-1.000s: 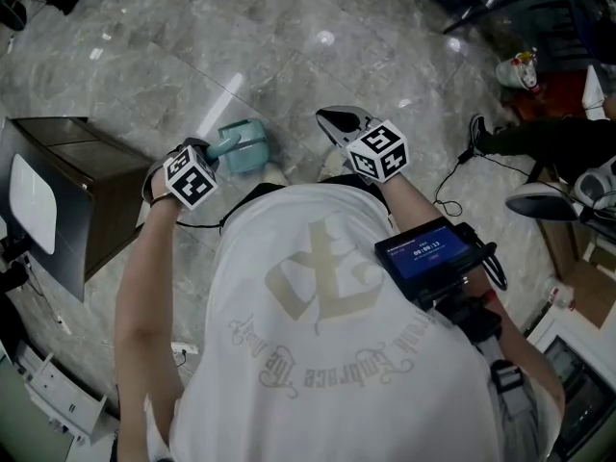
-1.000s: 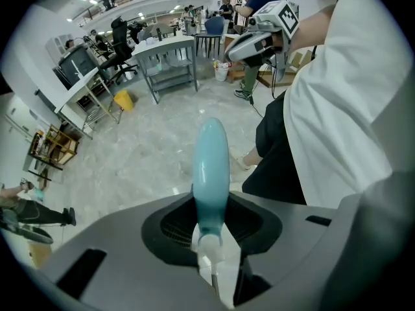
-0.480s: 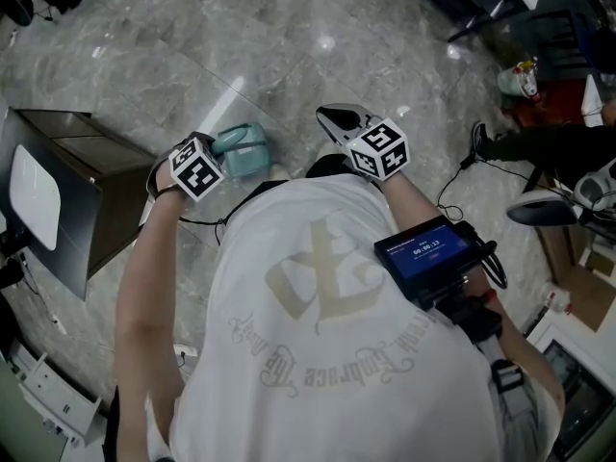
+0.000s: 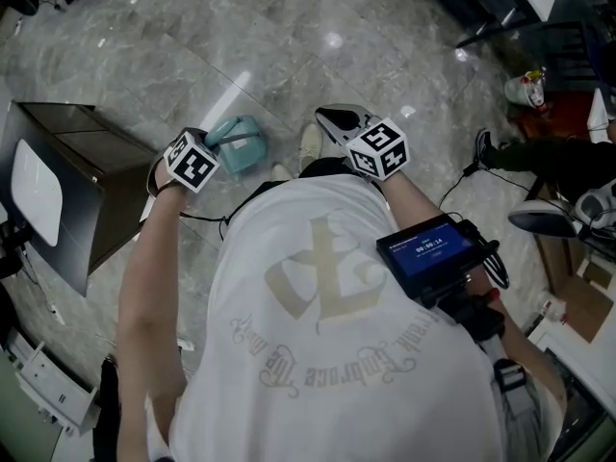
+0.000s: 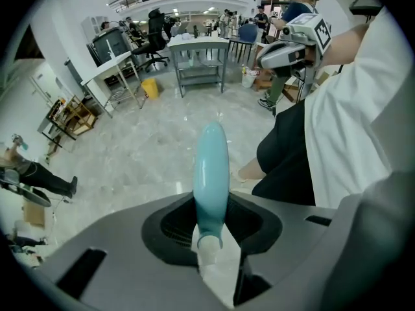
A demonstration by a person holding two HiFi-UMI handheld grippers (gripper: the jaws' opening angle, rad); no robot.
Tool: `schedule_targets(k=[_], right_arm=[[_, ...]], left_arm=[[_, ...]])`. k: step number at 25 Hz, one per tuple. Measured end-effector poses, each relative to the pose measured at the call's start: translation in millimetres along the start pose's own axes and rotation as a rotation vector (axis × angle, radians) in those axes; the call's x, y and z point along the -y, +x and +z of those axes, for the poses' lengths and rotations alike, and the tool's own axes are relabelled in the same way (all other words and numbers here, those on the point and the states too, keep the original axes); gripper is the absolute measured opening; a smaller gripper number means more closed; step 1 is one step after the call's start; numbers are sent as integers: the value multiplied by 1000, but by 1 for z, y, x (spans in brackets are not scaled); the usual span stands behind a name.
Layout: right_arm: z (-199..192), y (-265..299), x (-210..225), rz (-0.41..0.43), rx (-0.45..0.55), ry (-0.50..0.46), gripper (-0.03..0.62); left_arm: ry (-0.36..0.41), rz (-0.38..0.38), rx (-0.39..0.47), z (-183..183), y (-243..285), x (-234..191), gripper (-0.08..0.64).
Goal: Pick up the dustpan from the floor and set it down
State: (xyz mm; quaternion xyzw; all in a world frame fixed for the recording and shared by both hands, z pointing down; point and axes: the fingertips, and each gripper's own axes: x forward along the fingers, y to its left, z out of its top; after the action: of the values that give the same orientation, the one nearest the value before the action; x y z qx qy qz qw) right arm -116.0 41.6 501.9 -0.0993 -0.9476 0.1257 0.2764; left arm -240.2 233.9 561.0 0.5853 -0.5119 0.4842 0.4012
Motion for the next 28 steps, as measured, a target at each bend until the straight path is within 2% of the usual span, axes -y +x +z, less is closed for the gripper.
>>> schedule_targets(k=[3, 7, 14, 19, 24, 28], right_arm=[[3, 2, -4, 9, 0, -1, 15], [3, 2, 3, 4, -5, 6, 15], [5, -2, 66, -1, -18, 76, 15], [-3, -2, 88, -23, -19, 127, 15], [-12, 4, 135, -31, -32, 176, 15], [-14, 3, 142, -43, -28, 198, 15]], left_arm=[[-40, 19, 10, -5, -1, -8, 124], [-49, 46, 6, -2, 3, -20, 124], [-100, 24, -17, 53, 29, -48, 124], [-127, 32, -12, 77, 47, -68, 124], [-166, 10, -10, 121, 80, -92, 124], [-192, -9, -27, 133, 92, -95, 124]])
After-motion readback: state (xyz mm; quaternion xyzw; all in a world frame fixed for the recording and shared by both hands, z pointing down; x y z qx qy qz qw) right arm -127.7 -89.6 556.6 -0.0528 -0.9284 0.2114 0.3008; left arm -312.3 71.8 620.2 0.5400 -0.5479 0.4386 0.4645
